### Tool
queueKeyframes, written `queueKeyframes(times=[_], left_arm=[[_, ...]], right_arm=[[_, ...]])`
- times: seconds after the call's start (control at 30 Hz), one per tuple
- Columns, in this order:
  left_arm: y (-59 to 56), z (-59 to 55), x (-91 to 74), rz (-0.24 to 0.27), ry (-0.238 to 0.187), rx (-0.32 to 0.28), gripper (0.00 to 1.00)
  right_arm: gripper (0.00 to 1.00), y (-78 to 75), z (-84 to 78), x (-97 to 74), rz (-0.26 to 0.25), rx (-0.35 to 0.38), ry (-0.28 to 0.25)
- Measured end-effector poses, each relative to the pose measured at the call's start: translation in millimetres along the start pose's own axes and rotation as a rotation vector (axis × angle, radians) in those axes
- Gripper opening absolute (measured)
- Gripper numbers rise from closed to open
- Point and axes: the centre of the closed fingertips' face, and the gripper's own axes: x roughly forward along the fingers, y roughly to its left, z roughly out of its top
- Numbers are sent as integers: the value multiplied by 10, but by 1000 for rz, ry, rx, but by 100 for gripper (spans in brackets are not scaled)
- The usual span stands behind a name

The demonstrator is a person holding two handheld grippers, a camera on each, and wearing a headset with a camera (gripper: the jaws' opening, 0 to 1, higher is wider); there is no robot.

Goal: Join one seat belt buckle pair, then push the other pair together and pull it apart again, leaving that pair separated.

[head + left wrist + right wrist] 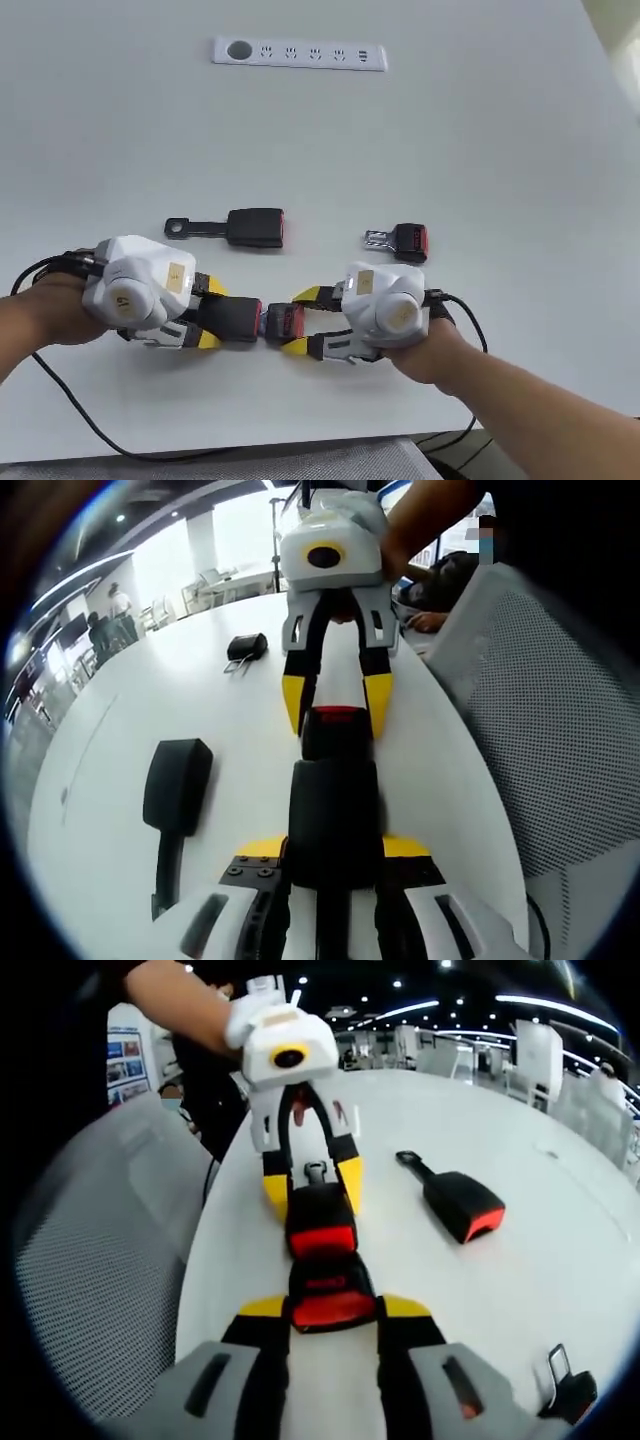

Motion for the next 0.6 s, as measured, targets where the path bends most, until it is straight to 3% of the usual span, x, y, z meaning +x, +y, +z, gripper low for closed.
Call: queueKeyframes(times=[0.3,0.6], left_arm=[[20,-23,-39,-2,-64,-34,32],[9,-18,-48,-6,-84,-41,32]], right_arm=[[32,-7,17,20,-1,-11,-10],[31,-6,17,18,-10,-28,-18]])
